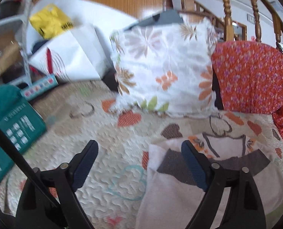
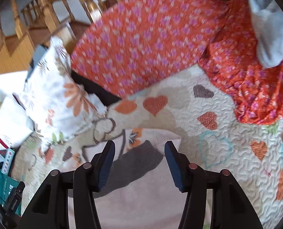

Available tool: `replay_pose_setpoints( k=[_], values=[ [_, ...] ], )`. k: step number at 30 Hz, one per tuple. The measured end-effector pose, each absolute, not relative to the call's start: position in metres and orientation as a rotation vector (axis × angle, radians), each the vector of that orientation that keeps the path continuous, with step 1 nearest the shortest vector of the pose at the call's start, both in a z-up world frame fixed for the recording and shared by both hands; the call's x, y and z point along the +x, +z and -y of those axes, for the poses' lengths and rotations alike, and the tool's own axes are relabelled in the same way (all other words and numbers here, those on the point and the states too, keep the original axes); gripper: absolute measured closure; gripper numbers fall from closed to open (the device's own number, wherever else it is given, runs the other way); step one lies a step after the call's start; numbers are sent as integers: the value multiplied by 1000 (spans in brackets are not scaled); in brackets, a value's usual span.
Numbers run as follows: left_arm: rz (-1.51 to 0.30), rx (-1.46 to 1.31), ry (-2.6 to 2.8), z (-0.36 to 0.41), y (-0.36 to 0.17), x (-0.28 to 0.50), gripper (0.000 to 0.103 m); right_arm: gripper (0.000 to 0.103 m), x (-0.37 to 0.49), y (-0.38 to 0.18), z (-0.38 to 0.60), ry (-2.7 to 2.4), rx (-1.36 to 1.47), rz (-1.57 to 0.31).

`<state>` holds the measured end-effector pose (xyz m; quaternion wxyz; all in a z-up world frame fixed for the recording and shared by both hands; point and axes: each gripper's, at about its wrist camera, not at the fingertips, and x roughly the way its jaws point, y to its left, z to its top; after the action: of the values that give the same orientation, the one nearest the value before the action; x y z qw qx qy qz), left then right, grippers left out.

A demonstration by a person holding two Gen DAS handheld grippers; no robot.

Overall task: Fold small clothes
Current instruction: 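Open both grippers and withdraw them from the folded cardigan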

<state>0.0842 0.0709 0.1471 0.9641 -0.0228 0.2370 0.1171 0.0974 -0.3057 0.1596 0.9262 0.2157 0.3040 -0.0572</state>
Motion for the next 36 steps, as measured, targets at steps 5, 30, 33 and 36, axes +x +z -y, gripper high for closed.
replay_pose_setpoints(
  k=[5,30,33,36],
  values=[
    [-366,37,216,-51,156,41,5,41,46,169,288,-142,379,-575],
    [-612,22,-33,-2,93,-3,3,32,-21,140,317,-220,293,-646],
    [-655,7,-63,-1,89,2,3,32,-17,132,313,-183,327,-685],
    [-663,-9,-92,1,88,6,3,32,-12,123,305,-177,306,-704]
  ],
)
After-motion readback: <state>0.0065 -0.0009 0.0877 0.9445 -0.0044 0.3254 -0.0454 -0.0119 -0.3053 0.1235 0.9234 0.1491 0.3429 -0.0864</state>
